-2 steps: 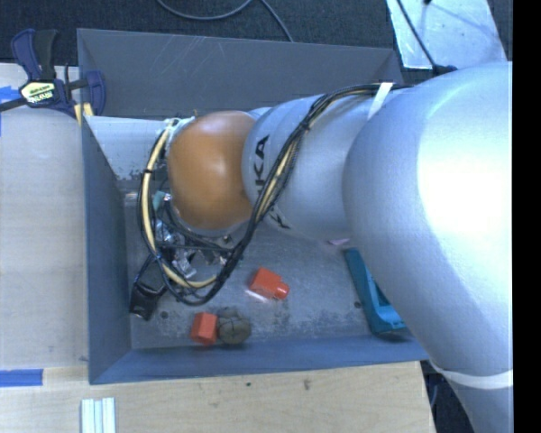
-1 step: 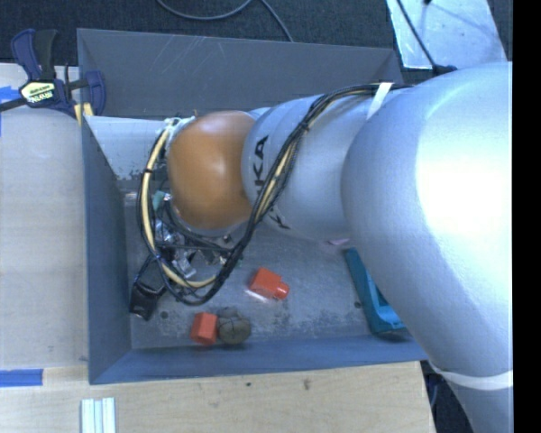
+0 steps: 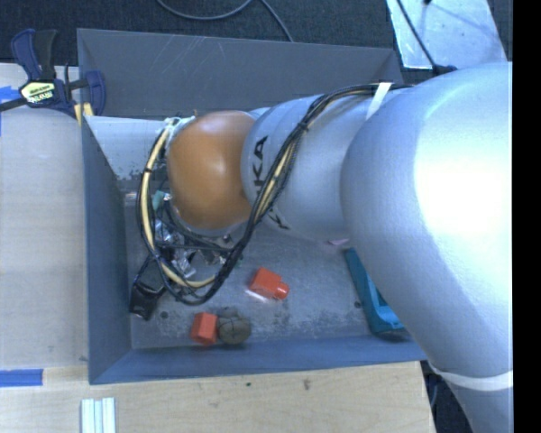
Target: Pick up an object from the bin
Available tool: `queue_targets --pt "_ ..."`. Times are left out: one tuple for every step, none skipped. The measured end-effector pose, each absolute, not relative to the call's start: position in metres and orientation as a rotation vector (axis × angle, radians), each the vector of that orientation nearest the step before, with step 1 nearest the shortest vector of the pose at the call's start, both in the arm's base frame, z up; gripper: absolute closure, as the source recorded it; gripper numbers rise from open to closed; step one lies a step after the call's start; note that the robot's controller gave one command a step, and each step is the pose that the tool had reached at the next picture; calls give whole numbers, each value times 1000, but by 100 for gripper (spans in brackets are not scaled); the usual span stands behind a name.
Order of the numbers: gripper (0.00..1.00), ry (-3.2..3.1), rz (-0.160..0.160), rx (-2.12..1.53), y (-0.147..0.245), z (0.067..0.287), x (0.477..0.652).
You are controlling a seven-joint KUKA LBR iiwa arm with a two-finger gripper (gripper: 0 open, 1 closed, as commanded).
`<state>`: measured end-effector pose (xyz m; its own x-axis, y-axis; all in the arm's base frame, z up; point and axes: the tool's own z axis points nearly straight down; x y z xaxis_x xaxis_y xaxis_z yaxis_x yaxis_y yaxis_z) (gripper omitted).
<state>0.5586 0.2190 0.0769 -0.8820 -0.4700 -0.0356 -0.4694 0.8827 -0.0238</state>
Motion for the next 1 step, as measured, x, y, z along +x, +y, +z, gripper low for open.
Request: queue_targets --pt "100 3009 -22 -751 219 77 559"
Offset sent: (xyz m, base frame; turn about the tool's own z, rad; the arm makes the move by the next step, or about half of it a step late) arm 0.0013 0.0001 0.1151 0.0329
